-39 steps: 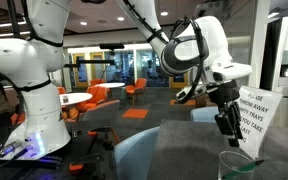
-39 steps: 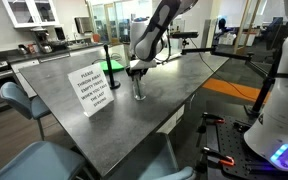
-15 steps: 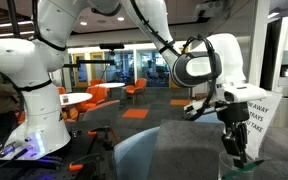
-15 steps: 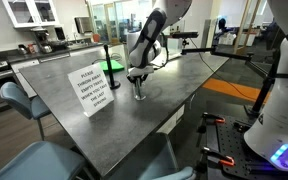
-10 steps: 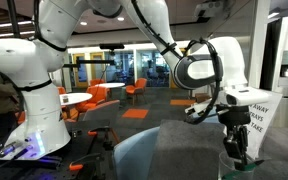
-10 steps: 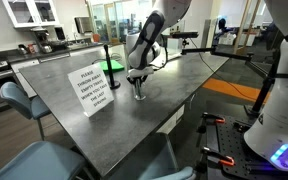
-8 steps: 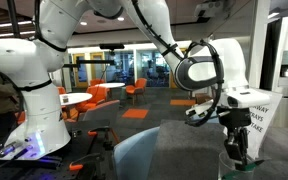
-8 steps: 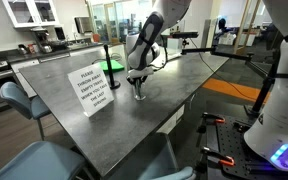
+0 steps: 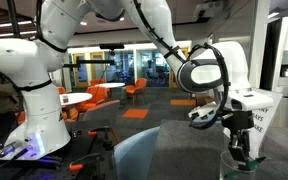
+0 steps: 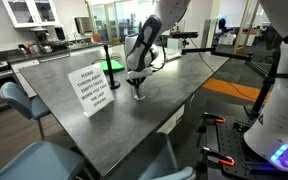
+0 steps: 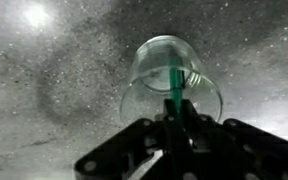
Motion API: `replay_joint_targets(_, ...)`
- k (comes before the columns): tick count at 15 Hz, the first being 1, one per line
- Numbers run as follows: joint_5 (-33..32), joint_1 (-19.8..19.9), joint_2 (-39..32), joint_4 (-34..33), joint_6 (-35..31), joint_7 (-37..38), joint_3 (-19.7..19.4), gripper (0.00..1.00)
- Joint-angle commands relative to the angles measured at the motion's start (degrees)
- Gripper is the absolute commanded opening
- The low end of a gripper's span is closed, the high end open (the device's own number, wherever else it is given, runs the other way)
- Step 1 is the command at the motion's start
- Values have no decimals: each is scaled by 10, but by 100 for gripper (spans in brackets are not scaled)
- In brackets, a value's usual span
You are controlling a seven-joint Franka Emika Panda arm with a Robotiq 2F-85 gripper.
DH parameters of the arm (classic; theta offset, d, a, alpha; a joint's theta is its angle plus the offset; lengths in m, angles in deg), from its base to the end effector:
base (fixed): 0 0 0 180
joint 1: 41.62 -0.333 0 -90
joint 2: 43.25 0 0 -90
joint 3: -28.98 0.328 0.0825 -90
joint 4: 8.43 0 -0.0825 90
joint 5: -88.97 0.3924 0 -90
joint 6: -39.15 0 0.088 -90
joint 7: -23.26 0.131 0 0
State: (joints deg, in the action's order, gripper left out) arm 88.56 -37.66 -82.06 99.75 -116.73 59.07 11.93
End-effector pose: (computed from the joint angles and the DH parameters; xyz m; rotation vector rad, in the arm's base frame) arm 0.6238 -0.2303 0.1545 2.6696 -1.2994 0.3041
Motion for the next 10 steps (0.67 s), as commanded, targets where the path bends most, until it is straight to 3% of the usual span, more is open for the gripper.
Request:
replay_joint_targets(1,4,-19,13,1,18,-22,-19,3)
replay_joint_targets(7,-44,-77,66,29,1,-5,-81,3)
replay_joint_targets(10,-71,-90,120,50,18,-21,-86,3)
